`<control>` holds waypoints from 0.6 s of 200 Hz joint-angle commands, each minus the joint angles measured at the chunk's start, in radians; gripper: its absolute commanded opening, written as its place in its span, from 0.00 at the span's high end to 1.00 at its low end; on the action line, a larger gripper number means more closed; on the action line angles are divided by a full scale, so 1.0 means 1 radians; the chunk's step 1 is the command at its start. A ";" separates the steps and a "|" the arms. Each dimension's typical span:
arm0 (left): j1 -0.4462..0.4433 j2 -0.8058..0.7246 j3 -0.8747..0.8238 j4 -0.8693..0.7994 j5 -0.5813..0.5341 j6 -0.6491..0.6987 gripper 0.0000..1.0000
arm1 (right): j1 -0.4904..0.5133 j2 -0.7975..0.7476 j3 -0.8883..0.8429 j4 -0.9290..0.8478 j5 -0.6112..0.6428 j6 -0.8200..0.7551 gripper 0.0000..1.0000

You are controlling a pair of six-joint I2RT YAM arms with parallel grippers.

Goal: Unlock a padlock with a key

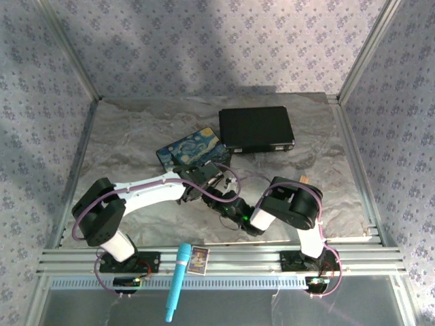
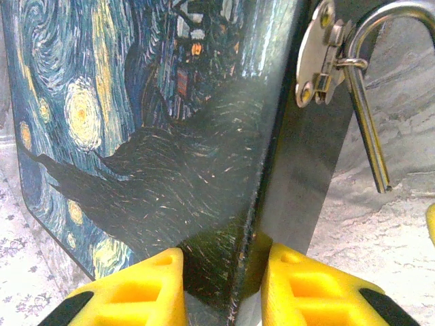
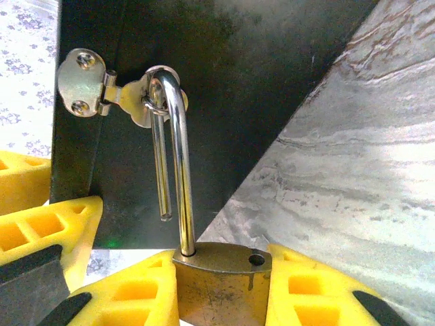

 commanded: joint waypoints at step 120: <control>-0.018 0.059 -0.084 -0.070 0.232 0.041 0.72 | -0.108 -0.117 0.028 -0.333 0.153 0.123 0.93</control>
